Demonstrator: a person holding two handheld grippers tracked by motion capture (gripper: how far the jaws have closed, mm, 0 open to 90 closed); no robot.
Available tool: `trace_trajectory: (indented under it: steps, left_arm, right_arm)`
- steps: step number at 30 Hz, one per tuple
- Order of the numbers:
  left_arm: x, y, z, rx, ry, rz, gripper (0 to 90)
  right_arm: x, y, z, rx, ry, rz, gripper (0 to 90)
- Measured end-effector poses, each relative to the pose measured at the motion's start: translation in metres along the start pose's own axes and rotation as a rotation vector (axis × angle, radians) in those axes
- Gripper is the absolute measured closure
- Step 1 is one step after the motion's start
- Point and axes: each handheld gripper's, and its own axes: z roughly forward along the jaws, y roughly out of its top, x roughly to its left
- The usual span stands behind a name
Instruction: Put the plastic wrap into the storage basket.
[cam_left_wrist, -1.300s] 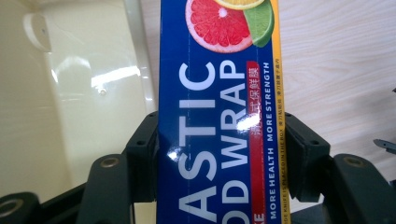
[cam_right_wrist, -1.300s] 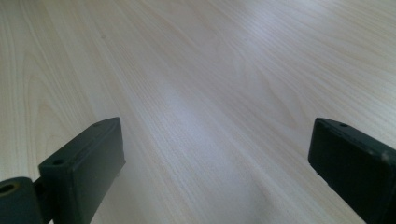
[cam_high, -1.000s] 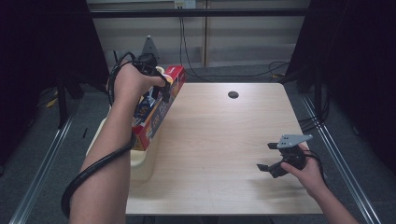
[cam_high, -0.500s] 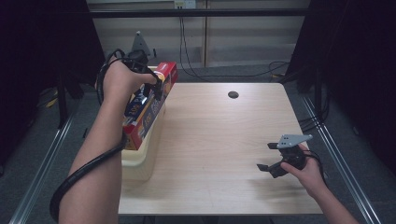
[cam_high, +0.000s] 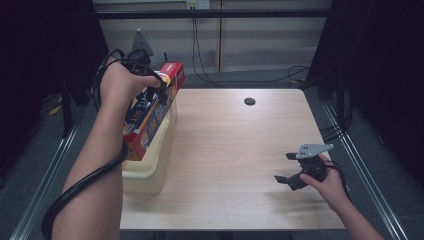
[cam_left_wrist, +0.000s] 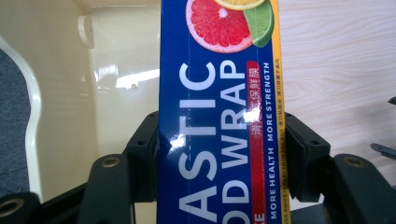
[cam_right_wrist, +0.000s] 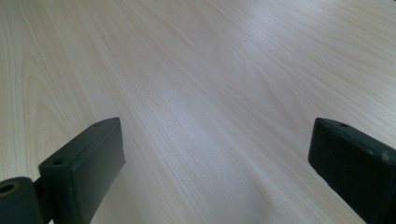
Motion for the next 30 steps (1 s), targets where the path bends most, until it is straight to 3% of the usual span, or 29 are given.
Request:
trace_trajectory:
  steps: [15, 30]
  left_arm:
    - [0.012, -0.008, -0.019, -0.014, 0.021, -0.031, 40.9]
    - [0.029, -0.021, -0.022, -0.017, 0.037, -0.076, 40.9]
  right_arm:
    - [0.001, 0.001, 0.001, 0.000, 0.001, 0.002, 3.3]
    - [0.001, 0.003, 0.003, 0.007, 0.005, -0.005, 3.2]
